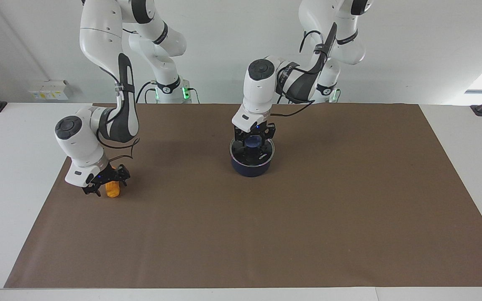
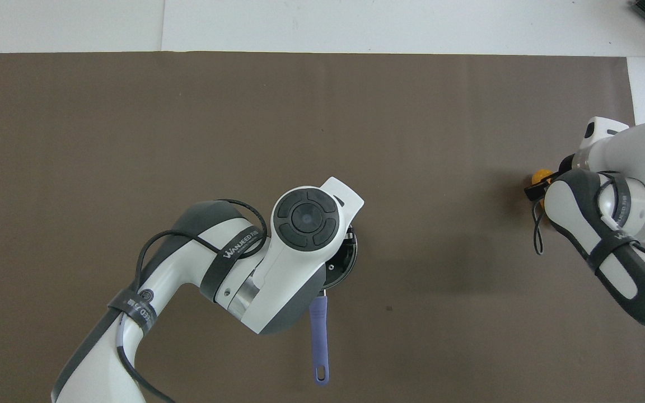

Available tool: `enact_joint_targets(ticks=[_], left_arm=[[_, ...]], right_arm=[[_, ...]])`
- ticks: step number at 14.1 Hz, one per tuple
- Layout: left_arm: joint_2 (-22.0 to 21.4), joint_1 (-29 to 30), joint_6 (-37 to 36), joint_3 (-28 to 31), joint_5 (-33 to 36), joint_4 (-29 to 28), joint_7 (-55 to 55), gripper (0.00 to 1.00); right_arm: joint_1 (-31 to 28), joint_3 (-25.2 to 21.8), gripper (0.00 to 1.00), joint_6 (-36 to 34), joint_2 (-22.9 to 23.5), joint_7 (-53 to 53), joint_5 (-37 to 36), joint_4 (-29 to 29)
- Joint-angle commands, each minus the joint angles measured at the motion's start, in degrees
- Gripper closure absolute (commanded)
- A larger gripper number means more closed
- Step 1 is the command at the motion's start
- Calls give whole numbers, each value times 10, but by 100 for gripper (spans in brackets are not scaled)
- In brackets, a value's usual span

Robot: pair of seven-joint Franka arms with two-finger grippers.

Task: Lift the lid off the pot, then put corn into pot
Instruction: 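Lift the lid with the left gripper while the right gripper grasps the corn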

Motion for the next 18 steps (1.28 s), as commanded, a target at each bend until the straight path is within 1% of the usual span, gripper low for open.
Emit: enact_joint_targets(ticks=[1, 2, 3, 4, 5, 6, 10, 11, 13, 15, 16, 18], left_arm=[[-17, -9, -2, 10, -4, -20, -3, 90], [-17, -9, -7, 10, -3, -18, -4, 91], [-15, -10, -13, 10, -2, -13, -5, 93], [-13, -9, -19, 10, 1, -7, -5, 95], [-12, -9, -29, 11, 5, 2, -5, 99], [-10, -9, -43, 11, 5, 15, -5, 100], [-18, 0, -77, 13, 5, 53, -3, 100], [-19, 1, -96, 18, 5, 75, 1, 100], [-22, 23, -120, 19, 5, 97, 2, 100], [-49, 45, -132, 20, 4, 95, 12, 100], [-53, 66, -137, 19, 4, 95, 35, 100], [-58, 99, -147, 20, 4, 95, 89, 100]], right_arm=[[-5, 3, 6, -9, 0, -17, 1, 1], [-5, 3, 28, -12, -1, -15, 2, 1], [-7, 3, 52, -19, -1, -11, 3, 1], [-7, 3, 64, -21, -2, -9, 5, 1], [-8, 3, 81, -21, -2, -6, 5, 1], [-8, 3, 100, -23, -2, 5, 6, 0], [1, 3, 100, -37, -1, 70, 5, 7], [1, 3, 100, -42, 1, 72, 5, 17], [0, 3, 100, -46, 1, 73, 6, 30], [1, 5, 100, -63, -15, 100, 6, 42], [2, 8, 100, -85, -25, 122, 6, 52], [9, 29, 100, -133, -57, 178, 5, 71]])
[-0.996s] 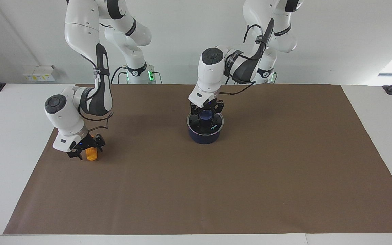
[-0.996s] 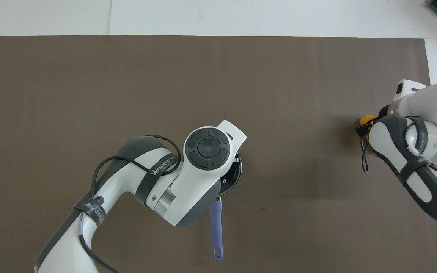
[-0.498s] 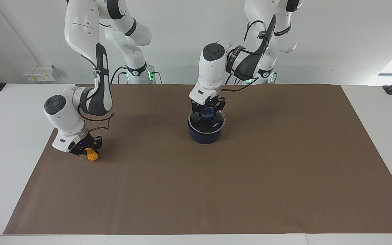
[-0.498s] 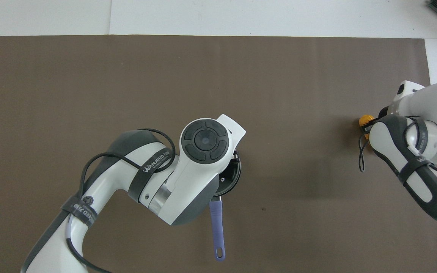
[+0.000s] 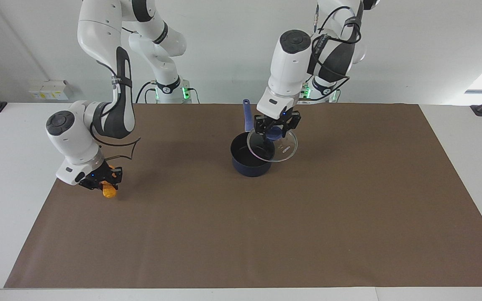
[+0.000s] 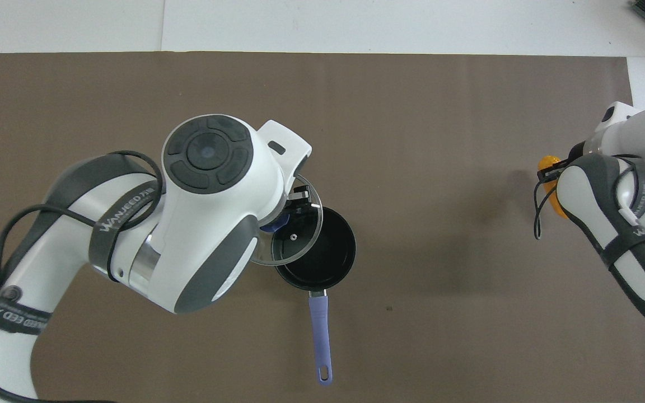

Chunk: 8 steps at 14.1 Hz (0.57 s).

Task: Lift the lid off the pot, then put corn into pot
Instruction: 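Lift the lid with the left gripper while the right gripper grasps the corn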

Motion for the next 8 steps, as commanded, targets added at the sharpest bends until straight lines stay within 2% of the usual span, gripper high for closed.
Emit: enact_joint_targets(ticks=[1, 4, 8], left_arm=[[-11, 46, -19, -3, 3, 0, 61, 100], [-10, 105, -26, -3, 2, -6, 138, 100], [-10, 177, -27, -3, 2, -18, 207, 100]], right_arm=[[15, 26, 100, -65, -52, 86, 3, 16], [69, 28, 100, -110, -83, 192, 1, 28], [150, 28, 100, -170, -82, 293, -9, 74]])
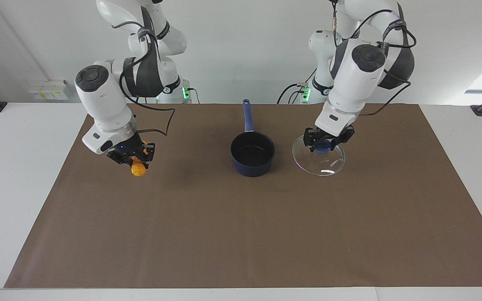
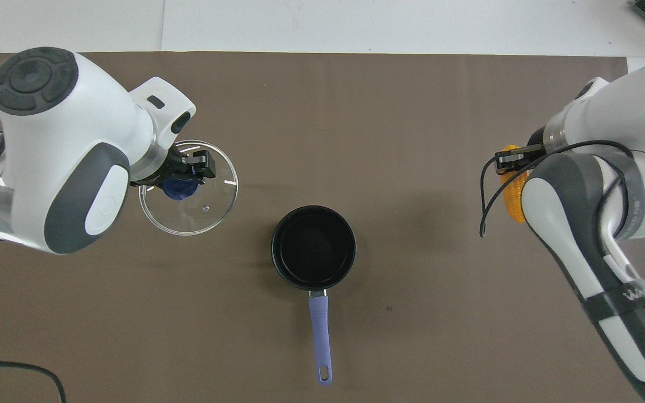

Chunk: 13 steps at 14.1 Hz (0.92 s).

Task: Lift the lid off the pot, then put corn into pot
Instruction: 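Lift the lid with the left gripper while the right gripper grasps the corn, then set the lid down with the left gripper while the right gripper carries corn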

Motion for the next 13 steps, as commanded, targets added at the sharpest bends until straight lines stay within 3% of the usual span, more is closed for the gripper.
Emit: enact_joint_targets(ticks=[1, 5, 10, 13], left_arm=[[-10, 45, -7, -6, 2, -18, 49, 100], [-25, 112, -3, -6, 3, -52, 117, 100], [-82, 171, 47, -4, 3, -167, 157, 100], [-100, 193, 90, -3, 3, -242, 156, 100]], right_arm=[[49, 1, 100, -24, 6, 88, -8, 19], [115, 11, 100, -27, 4, 182, 5, 23], [135, 62, 100, -16, 8, 234, 10, 23], [187, 66, 100, 18, 22, 307, 11, 23]])
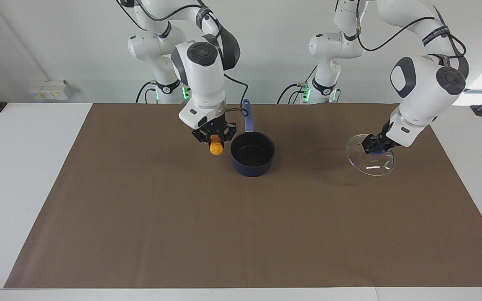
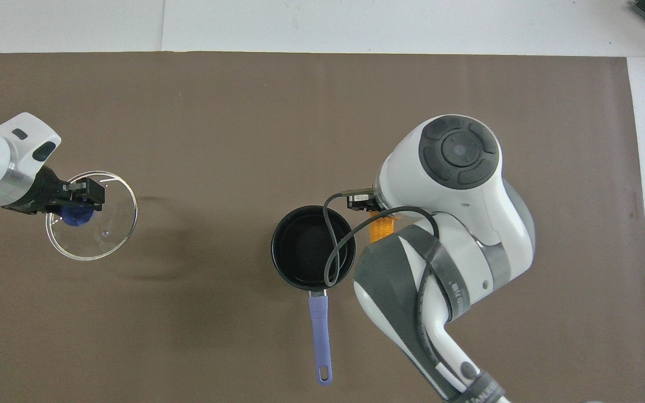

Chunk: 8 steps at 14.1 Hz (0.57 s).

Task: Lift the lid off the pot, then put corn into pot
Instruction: 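Set the lid down with the left gripper while the right gripper carries corn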

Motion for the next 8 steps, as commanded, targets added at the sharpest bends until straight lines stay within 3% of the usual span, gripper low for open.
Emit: enact_joint_targets(ticks=[1, 8], left_arm=[[-39, 19, 56, -5, 3, -93, 3, 100], [-52, 54, 227, -5, 5, -243, 0, 100]], right_arm=[[35, 3, 100, 18, 20, 48, 10, 9], [100, 3, 100, 82, 88, 54, -4, 9]])
